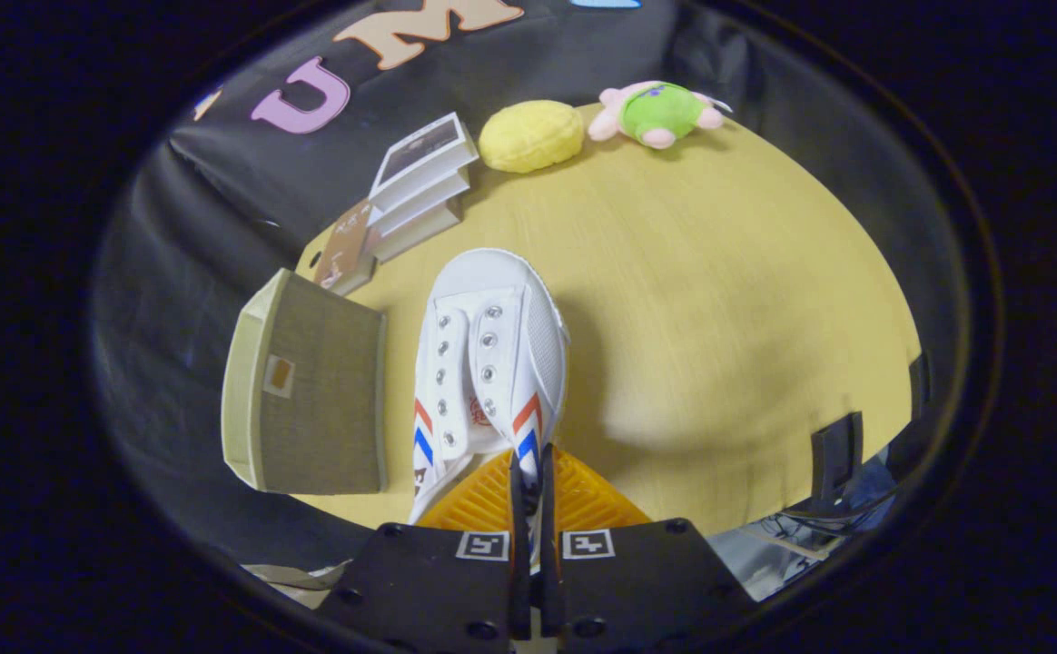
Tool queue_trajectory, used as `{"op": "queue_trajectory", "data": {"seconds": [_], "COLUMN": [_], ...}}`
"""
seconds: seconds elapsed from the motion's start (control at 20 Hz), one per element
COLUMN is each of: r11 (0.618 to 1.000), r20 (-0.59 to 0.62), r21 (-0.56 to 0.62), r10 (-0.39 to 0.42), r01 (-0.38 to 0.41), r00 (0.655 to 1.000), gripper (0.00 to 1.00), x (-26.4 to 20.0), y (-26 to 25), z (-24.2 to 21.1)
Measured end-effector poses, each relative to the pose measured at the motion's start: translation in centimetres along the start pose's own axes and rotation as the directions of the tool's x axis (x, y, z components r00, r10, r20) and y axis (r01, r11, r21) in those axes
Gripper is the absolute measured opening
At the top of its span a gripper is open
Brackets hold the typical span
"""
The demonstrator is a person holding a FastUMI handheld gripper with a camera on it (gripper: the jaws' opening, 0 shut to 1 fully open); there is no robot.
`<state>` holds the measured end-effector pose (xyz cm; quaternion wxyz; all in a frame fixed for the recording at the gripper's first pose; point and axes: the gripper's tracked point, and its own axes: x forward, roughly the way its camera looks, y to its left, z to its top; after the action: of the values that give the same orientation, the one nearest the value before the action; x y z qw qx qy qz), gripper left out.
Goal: Open the storage box then place both shoes into the box .Put the left shoe in first, then the right shoe, with the right side of both shoes facing outward in a uniform manner.
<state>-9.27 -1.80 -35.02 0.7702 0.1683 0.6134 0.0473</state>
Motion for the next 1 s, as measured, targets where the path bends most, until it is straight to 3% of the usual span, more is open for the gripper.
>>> {"op": "queue_trajectory", "data": {"seconds": [0.55,1.0], "r11": [0.995,0.980], "r20": [0.048,0.051], "r21": [-0.025,-0.067], "r10": [0.097,0.190], "r01": [-0.096,-0.187], "r00": [0.994,0.980], "gripper": [0.07,0.08], "x": [-3.2,-2.9], "y": [11.7,21.1], "z": [1.6,1.5]}}
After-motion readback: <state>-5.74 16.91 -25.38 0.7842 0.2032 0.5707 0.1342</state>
